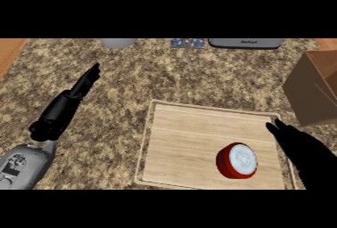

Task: Pick the can from the tray and place it in the cardboard box

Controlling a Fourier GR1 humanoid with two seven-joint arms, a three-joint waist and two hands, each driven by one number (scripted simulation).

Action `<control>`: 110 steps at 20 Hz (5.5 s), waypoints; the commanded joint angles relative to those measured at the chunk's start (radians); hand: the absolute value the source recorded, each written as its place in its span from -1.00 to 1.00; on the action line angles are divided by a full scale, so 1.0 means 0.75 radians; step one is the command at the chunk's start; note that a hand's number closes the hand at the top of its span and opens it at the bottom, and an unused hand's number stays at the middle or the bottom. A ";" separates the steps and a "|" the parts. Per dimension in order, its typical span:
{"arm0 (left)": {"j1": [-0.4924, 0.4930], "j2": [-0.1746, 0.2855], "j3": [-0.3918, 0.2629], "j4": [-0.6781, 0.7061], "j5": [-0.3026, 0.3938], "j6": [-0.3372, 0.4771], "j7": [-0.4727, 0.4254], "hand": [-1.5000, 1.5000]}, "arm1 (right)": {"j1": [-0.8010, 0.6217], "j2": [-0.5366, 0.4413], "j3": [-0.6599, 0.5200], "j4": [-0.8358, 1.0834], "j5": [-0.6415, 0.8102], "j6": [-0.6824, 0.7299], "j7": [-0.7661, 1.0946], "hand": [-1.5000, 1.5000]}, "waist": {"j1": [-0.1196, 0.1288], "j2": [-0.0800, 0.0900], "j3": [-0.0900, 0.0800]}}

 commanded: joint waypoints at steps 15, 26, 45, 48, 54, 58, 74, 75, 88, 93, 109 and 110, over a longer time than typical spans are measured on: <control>0.039 -0.009 0.041 -0.058 -0.034 0.012 0.037 0.00 | -0.193 0.273 0.295 0.303 0.245 0.105 0.354 -1.00 | -0.034 -0.012 0.004; 0.057 -0.029 0.096 0.011 -0.043 -0.030 -0.036 0.00 | -0.197 0.448 0.277 0.408 0.323 0.132 0.322 -1.00 | -0.051 -0.006 0.007; 0.051 -0.062 0.135 -0.018 -0.095 -0.084 0.000 0.00 | -0.039 0.674 0.330 0.701 0.590 0.129 0.140 1.00 | -0.042 -0.004 0.009; 0.100 -0.089 0.154 -0.078 -0.112 -0.094 0.041 0.00 | -0.029 0.625 0.267 0.700 0.669 0.137 -0.087 1.00 | -0.040 -0.004 0.010; 0.039 -0.159 0.135 -0.085 -0.146 -0.085 0.100 0.00 | -0.069 0.665 0.278 0.793 0.879 0.101 -0.189 1.00 | -0.041 -0.004 0.010; 0.053 -0.133 0.183 -0.005 -0.137 -0.143 -0.002 0.00 | -0.259 0.757 0.051 1.055 0.793 0.058 -0.386 1.00 | -0.021 0.007 0.010; 0.040 -0.150 0.182 0.026 -0.154 -0.177 -0.052 0.00 | -1.112 0.917 -0.263 2.075 0.968 -0.351 -0.751 1.00 | 0.023 0.015 0.009; 0.005 -0.211 0.153 0.045 -0.207 -0.112 -0.016 0.00 | -1.078 0.876 -0.298 2.071 0.963 -0.392 -0.801 1.00 | -0.009 0.009 0.009; 0.039 -0.141 0.222 -0.049 -0.153 -0.192 0.081 0.00 | -1.160 0.628 -0.596 2.217 1.086 -0.750 -0.469 1.00 | -0.027 0.004 0.010; 0.047 -0.178 0.235 0.039 -0.201 -0.175 -0.038 0.00 | -1.194 0.491 -0.716 2.255 1.021 -0.685 -0.551 1.00 | -0.035 0.003 0.009; 0.137 -0.200 0.226 -0.112 -0.220 -0.191 0.041 0.00 | -0.904 0.304 -0.878 2.478 0.745 -0.067 -0.886 1.00 | -0.034 0.000 0.011; 0.132 -0.209 0.230 -0.146 -0.227 -0.167 0.086 0.00 | -0.878 0.264 -0.891 2.455 0.726 -0.006 -0.888 1.00 | -0.045 -0.006 0.010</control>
